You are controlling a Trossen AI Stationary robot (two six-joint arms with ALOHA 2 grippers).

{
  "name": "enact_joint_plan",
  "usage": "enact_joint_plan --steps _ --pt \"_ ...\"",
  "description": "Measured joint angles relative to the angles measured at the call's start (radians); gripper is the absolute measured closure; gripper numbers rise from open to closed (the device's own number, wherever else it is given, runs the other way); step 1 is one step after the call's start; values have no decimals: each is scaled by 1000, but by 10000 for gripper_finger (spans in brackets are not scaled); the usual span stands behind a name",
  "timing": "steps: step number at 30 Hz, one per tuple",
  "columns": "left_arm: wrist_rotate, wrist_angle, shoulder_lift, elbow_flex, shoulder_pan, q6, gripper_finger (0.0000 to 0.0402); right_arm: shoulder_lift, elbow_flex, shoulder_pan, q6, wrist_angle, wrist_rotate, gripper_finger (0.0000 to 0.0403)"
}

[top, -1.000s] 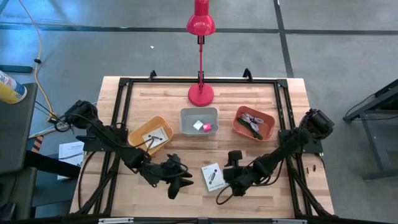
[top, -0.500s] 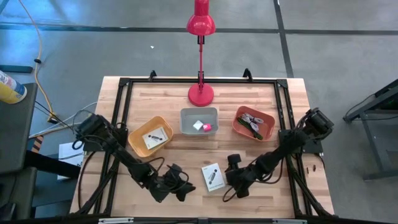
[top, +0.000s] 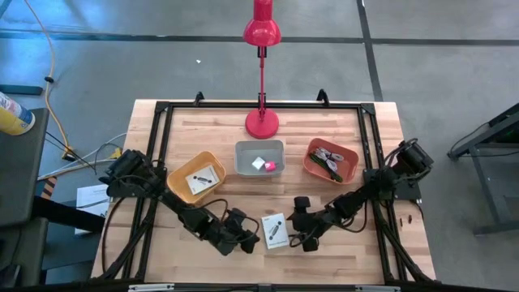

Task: Pick and place items into bin
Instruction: Put the white card reader box into the yellow bin

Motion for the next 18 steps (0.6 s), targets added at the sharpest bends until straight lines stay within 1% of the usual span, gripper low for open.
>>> enact_joint_plan --steps 5,10,18 --pt "61 -49 0 0 29 -15 241 5 5 -15 -13 -3 -8 144" --pt "107 -78 0 0 55 -20 241 48 6 -21 -1 -2 -70 144" --pt "156 -93 0 0 88 -19 241 65 6 -23 0 38 -75 144"
